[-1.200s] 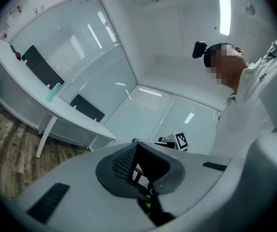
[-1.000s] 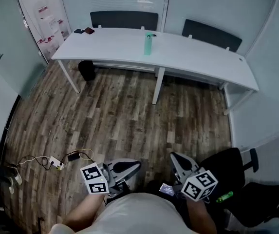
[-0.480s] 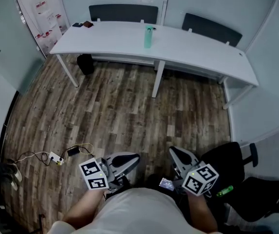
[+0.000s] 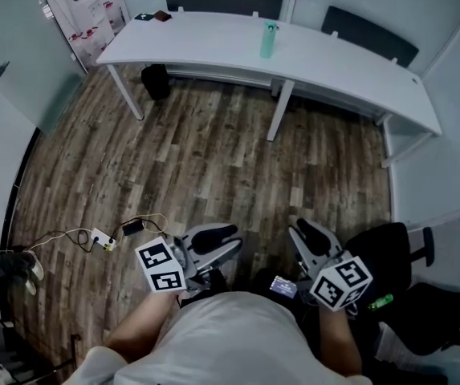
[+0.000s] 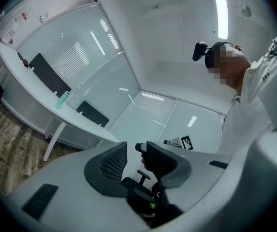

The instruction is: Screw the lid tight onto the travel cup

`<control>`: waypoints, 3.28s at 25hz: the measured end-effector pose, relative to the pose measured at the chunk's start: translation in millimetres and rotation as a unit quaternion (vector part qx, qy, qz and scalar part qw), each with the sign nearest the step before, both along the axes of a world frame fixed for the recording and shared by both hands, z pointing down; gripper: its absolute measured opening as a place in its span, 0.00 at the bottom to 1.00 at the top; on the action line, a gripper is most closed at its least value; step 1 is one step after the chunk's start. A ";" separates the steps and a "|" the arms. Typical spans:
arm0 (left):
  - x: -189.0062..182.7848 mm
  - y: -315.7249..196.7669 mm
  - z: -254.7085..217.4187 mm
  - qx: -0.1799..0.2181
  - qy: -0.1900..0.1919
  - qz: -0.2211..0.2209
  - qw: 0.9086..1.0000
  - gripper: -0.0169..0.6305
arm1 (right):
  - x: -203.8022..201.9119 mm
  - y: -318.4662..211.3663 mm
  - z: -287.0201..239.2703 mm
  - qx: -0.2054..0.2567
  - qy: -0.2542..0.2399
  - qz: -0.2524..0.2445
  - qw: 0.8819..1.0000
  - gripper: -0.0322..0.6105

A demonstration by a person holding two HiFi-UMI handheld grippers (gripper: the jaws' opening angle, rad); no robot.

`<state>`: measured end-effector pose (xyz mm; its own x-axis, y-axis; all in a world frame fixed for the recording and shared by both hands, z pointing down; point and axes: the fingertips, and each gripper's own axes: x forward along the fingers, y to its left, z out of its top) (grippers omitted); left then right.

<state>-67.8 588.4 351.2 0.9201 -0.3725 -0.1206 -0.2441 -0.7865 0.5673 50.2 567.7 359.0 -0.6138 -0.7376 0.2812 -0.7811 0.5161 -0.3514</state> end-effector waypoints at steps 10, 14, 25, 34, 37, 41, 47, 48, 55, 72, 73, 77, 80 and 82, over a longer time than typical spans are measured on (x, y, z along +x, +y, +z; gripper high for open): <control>-38.9 -3.0 8.8 0.011 -0.015 0.007 1.000 0.24 | -33.1 -5.6 7.8 -0.002 0.000 0.024 1.000 0.23; -43.8 -5.7 10.5 0.013 -0.016 0.022 1.000 0.24 | -44.8 -10.6 5.5 0.011 0.023 0.018 1.000 0.25; -30.0 -65.4 14.2 0.017 -0.035 -0.002 0.999 0.22 | -39.6 -82.2 9.9 0.020 0.042 -0.039 0.998 0.21; 7.7 -170.9 17.6 0.006 -0.039 -0.055 0.998 0.19 | 3.4 -189.0 12.0 0.039 0.052 -0.060 0.996 0.21; 26.9 -201.9 15.8 0.003 -0.043 -0.069 0.997 0.19 | 23.9 -218.7 11.1 0.040 0.048 -0.063 0.996 0.21; 42.7 -231.4 10.3 0.006 -0.047 -0.087 0.995 0.20 | 42.6 -248.3 11.8 0.039 0.041 -0.071 0.996 0.21; 49.9 -259.2 8.1 0.005 -0.052 -0.100 0.994 0.20 | 51.3 -275.7 10.7 0.040 0.032 -0.078 0.996 0.21; 50.7 -265.1 7.7 0.006 -0.052 -0.102 0.993 0.20 | 52.6 -280.2 10.8 0.040 0.031 -0.079 0.996 0.21; 41.7 -312.7 13.4 0.014 -0.048 -0.091 0.995 0.21 | 41.6 -318.9 22.7 0.035 0.033 -0.068 0.997 0.21; -19.4 -510.9 19.7 0.022 -0.060 -0.009 0.998 0.30 | -17.5 -492.7 15.7 0.027 0.045 0.024 0.998 0.25; -22.5 -518.9 20.5 0.023 -0.060 -0.006 0.998 0.31 | -19.6 -499.6 15.9 0.027 0.047 0.029 0.998 0.25; -30.8 -545.2 22.0 0.026 -0.061 0.002 0.998 0.32 | -27.4 -523.4 15.4 0.027 0.053 0.039 0.997 0.26; -31.3 -559.8 22.4 0.026 -0.061 0.003 0.998 0.33 | -29.6 -538.0 14.7 0.026 0.057 0.037 0.997 0.26; -29.8 -568.0 24.0 0.025 -0.063 0.002 0.998 0.33 | -28.2 -547.9 14.3 0.028 0.056 0.038 0.997 0.26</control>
